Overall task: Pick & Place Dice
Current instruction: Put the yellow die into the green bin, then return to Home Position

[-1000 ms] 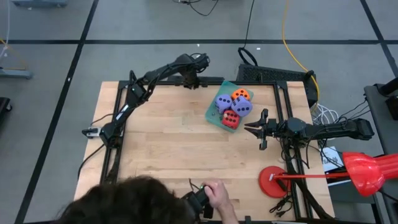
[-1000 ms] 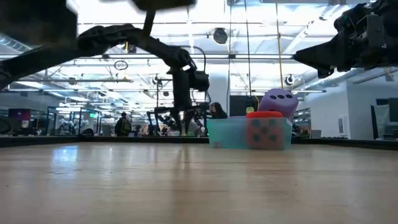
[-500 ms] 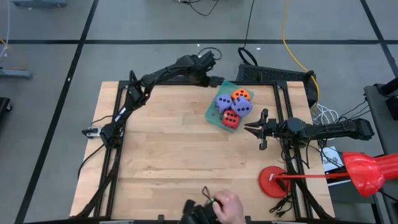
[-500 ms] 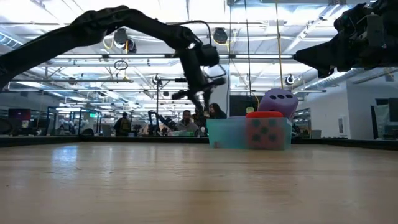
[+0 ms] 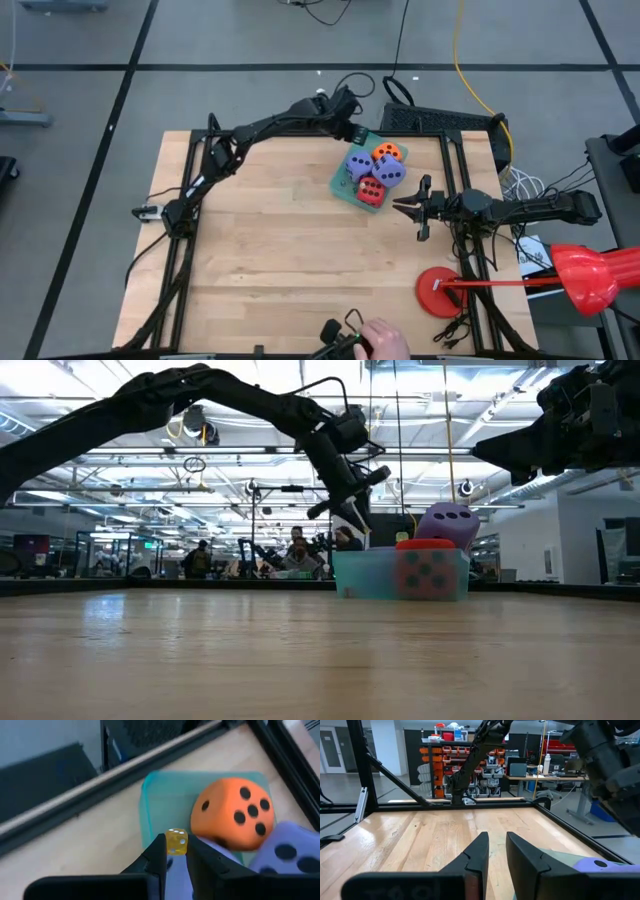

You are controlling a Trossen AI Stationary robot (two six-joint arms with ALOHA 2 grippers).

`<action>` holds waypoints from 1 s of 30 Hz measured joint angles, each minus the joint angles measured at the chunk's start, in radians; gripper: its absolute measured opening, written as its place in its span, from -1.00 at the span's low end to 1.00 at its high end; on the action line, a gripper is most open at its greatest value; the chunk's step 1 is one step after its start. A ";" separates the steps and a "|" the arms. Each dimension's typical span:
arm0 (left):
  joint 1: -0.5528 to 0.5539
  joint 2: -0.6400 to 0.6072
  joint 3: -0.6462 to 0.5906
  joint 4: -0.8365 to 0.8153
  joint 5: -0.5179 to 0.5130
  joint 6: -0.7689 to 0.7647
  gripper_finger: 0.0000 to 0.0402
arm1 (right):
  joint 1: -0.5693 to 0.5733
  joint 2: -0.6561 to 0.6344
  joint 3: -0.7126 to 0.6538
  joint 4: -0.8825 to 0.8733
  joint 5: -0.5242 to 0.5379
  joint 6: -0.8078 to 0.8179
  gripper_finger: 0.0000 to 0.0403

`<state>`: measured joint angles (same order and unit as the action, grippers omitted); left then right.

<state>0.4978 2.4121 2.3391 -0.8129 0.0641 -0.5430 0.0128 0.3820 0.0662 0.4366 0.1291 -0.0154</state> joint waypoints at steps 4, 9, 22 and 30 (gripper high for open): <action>-0.003 0.025 0.000 0.048 -0.002 0.042 -0.69 | 0.000 0.000 0.000 0.000 0.000 0.000 -0.71; -0.004 0.030 -0.001 0.080 0.033 0.045 -0.59 | 0.000 0.000 0.000 0.000 0.000 0.000 -0.71; -0.012 0.058 0.000 0.112 0.019 0.046 -0.32 | 0.000 0.000 0.000 0.000 0.000 0.000 -0.71; -0.012 0.018 -0.001 0.102 0.040 0.075 -0.26 | 0.000 0.000 0.000 0.000 0.000 0.000 -0.71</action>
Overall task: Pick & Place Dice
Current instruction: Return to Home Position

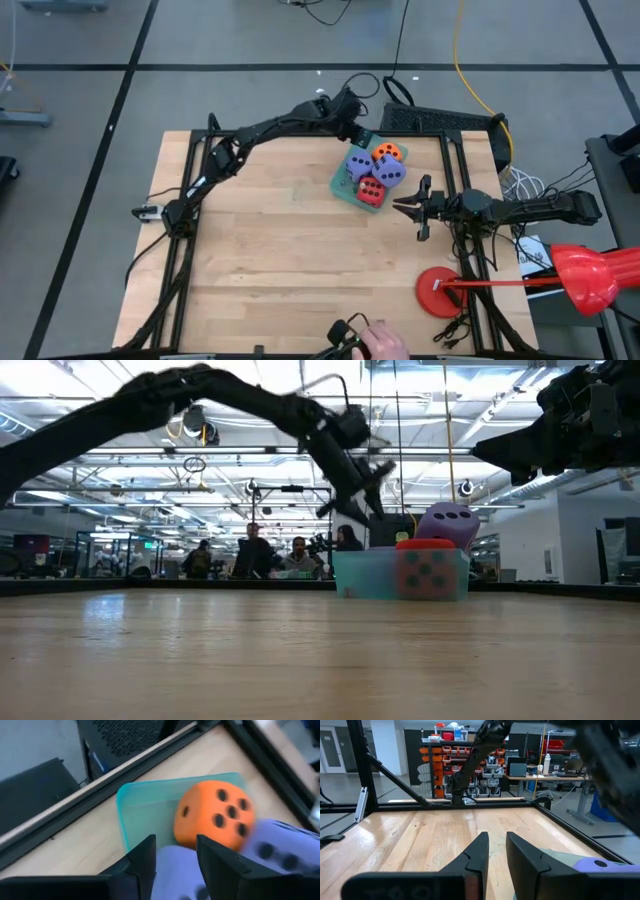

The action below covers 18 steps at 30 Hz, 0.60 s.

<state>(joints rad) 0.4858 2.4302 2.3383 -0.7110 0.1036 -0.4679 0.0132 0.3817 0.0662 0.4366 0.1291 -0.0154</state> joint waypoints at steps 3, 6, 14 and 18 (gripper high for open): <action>-0.002 -0.065 0.000 -0.059 0.028 0.052 -0.28 | 0.000 0.000 0.000 0.000 0.000 0.000 -0.71; -0.013 -0.128 0.001 -0.105 0.023 0.115 -0.32 | 0.000 0.000 0.000 0.000 0.000 0.000 -0.71; -0.071 -0.242 0.001 -0.125 0.100 0.355 -0.36 | 0.000 0.000 0.000 0.000 0.000 0.000 -0.71; -0.111 -0.280 -0.066 -0.076 0.190 0.395 -0.33 | 0.000 0.000 0.000 0.000 0.000 0.000 -0.71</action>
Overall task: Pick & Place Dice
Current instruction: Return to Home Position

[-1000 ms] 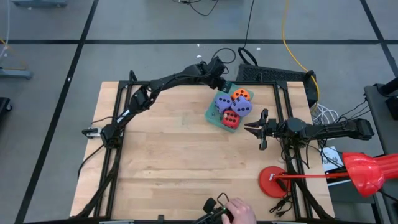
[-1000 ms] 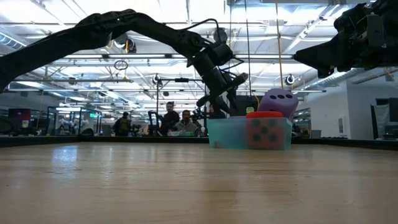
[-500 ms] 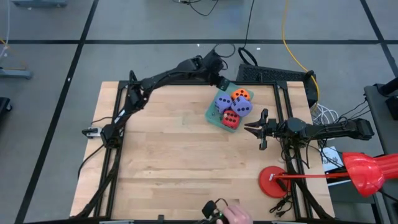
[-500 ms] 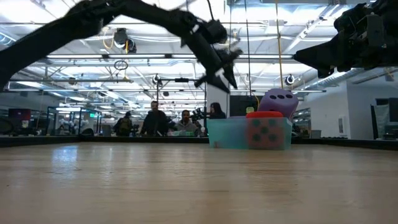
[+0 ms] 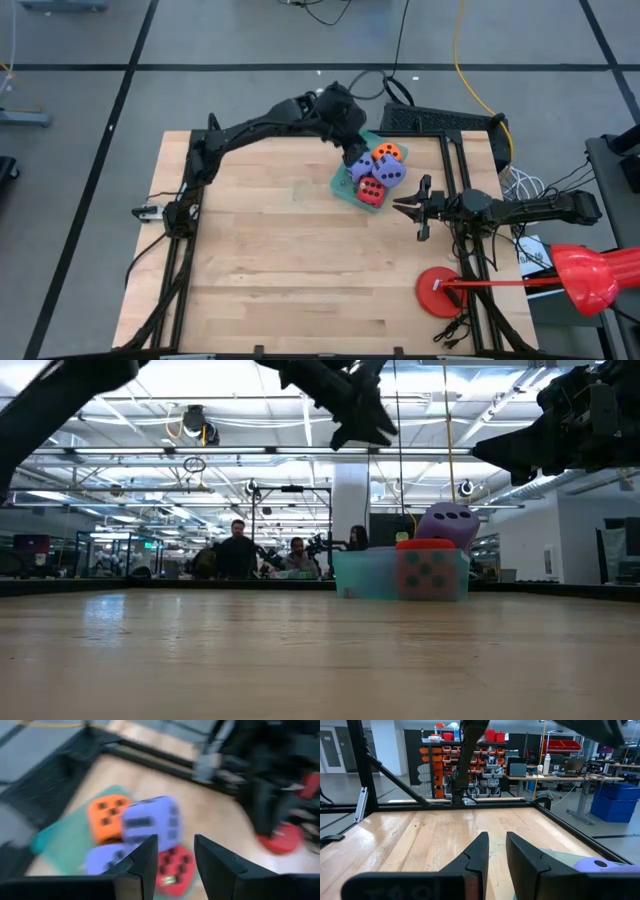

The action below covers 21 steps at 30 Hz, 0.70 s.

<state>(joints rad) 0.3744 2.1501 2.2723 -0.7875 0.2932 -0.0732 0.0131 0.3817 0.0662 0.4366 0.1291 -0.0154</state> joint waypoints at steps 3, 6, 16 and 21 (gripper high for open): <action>-0.031 -0.068 -0.130 0.123 0.070 0.005 -0.30 | 0.000 0.000 0.000 0.000 0.000 0.000 -0.71; -0.055 -0.172 -0.326 0.335 0.110 -0.018 -0.26 | 0.000 0.000 0.000 0.000 0.000 0.000 -0.71; -0.076 -0.497 -0.917 0.838 0.114 -0.033 -0.23 | 0.000 0.000 0.000 0.000 0.000 0.000 -0.71; -0.076 -0.659 -1.142 0.917 0.074 0.020 -0.19 | 0.000 0.000 0.000 0.000 0.000 0.000 -0.71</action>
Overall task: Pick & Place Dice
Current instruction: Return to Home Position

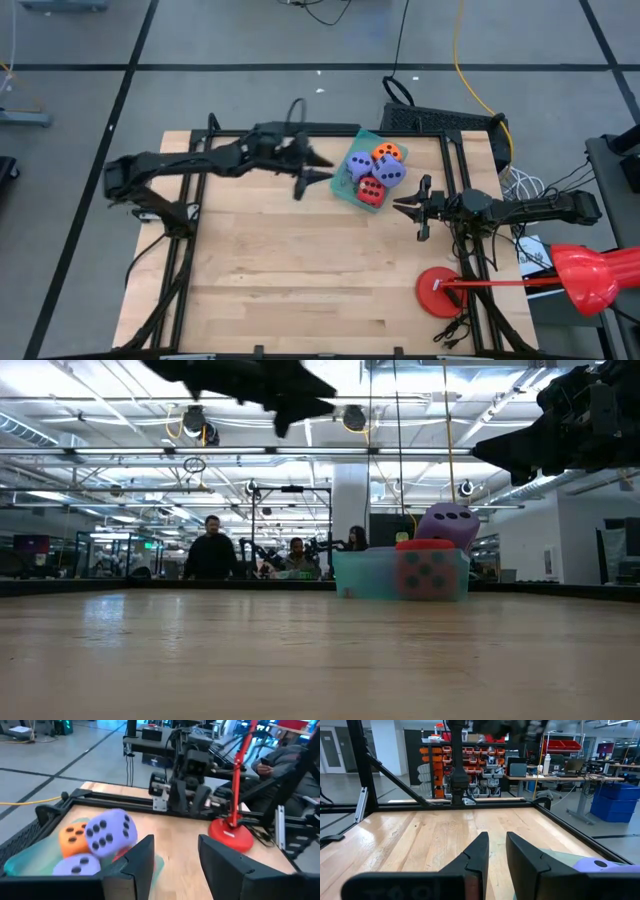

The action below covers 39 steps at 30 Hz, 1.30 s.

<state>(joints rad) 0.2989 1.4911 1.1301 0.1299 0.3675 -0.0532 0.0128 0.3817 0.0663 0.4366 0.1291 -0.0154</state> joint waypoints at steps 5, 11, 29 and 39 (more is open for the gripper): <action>-0.014 -0.192 -0.221 0.007 -0.002 0.022 -0.18 | 0.000 0.000 0.000 0.000 0.000 0.000 -0.71; -0.058 -0.435 -0.460 0.009 -0.003 0.084 -0.23 | 0.000 0.000 0.000 0.000 0.000 0.000 -0.71; -0.247 -1.030 -0.912 0.006 -0.133 0.148 -0.27 | 0.000 0.000 0.000 0.000 0.000 0.000 -0.71; -0.288 -1.231 -1.003 0.001 -0.133 0.136 -0.14 | 0.000 0.000 0.000 0.000 0.000 0.000 -0.71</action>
<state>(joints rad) 0.0104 0.2601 0.1270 0.1307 0.2348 0.0831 0.0128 0.3820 0.0662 0.4366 0.1291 -0.0154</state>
